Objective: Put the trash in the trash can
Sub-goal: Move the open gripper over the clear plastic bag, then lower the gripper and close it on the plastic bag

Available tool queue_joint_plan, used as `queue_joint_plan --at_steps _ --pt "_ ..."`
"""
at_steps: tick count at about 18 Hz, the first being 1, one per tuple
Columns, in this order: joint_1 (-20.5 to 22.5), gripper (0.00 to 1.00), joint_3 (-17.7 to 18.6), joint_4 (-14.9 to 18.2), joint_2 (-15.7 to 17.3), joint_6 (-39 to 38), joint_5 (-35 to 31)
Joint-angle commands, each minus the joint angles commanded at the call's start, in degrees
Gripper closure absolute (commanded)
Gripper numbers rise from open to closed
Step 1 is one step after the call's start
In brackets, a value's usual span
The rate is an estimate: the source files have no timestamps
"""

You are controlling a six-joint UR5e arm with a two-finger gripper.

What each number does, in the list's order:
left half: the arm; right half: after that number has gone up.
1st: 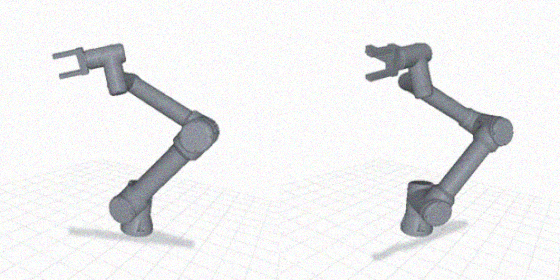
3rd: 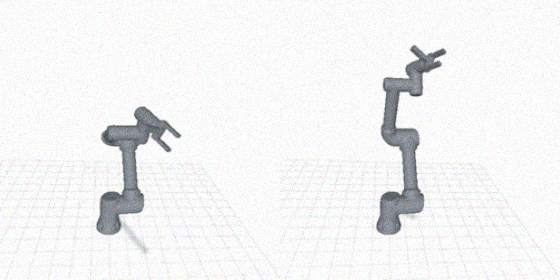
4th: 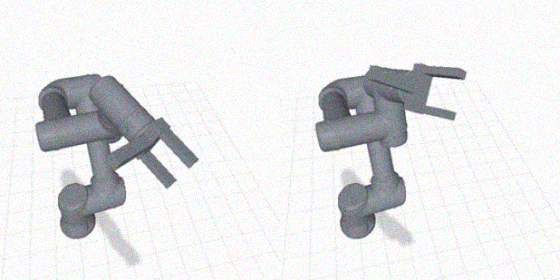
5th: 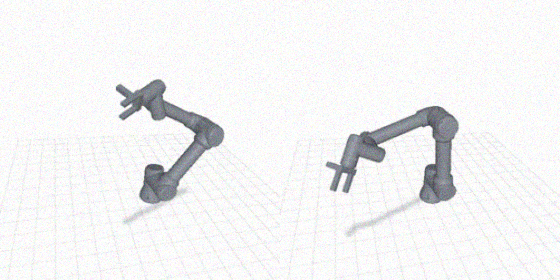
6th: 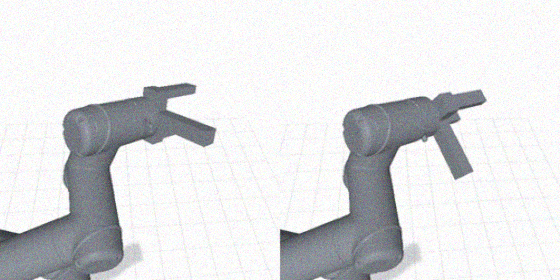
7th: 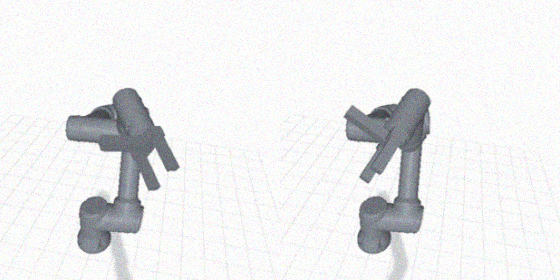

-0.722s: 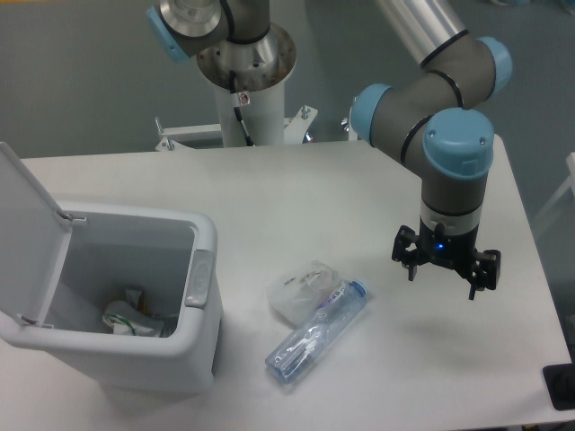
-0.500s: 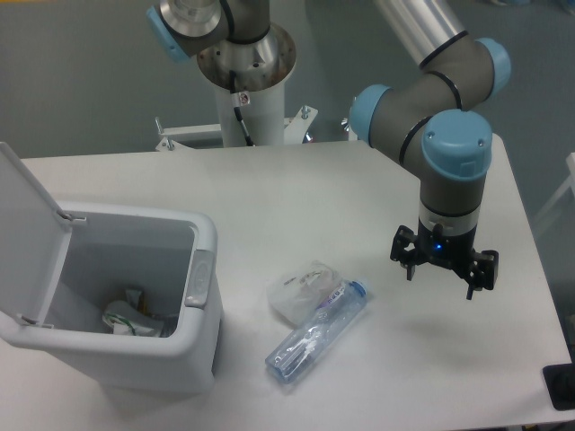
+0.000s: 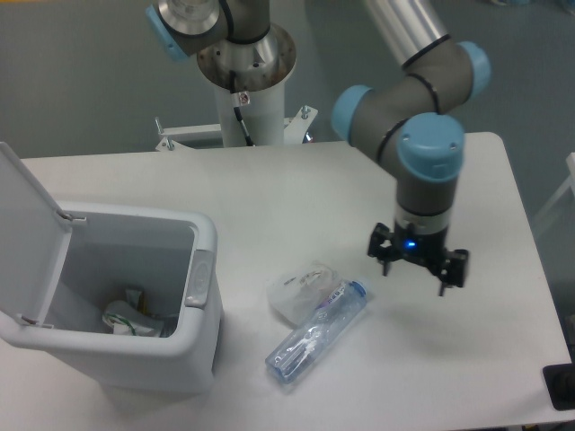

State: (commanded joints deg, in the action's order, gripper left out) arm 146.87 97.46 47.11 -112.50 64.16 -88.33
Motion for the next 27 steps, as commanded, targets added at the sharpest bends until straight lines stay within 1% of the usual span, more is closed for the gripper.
queue_joint_plan --at_steps 3,6,9,11,13,19,20,21,22,23,24,27 --pt "-2.5 0.0 0.8 0.0 0.0 0.4 -0.1" --pt "-4.1 0.0 3.1 0.1 0.9 0.5 -0.1" --pt "-4.3 0.0 5.8 0.3 2.7 2.0 -0.2" --pt "-4.7 0.0 6.9 0.4 2.9 2.3 -0.2" --pt "-6.0 0.0 7.2 0.4 2.6 2.3 -0.4" --pt "-7.1 0.0 7.4 0.6 1.2 2.2 -0.5" --pt "-7.4 0.11 7.3 0.6 0.8 2.1 -0.4" --pt "-7.5 0.36 7.3 0.6 0.3 1.7 -0.4" --pt "-7.6 0.65 7.3 0.6 0.2 1.7 -0.4" --pt "-7.5 0.89 7.3 0.6 0.1 1.8 -0.1" --pt "-7.5 1.0 7.2 0.6 0.1 1.8 0.0" --pt "-7.5 1.0 6.5 1.0 0.4 1.9 0.2"
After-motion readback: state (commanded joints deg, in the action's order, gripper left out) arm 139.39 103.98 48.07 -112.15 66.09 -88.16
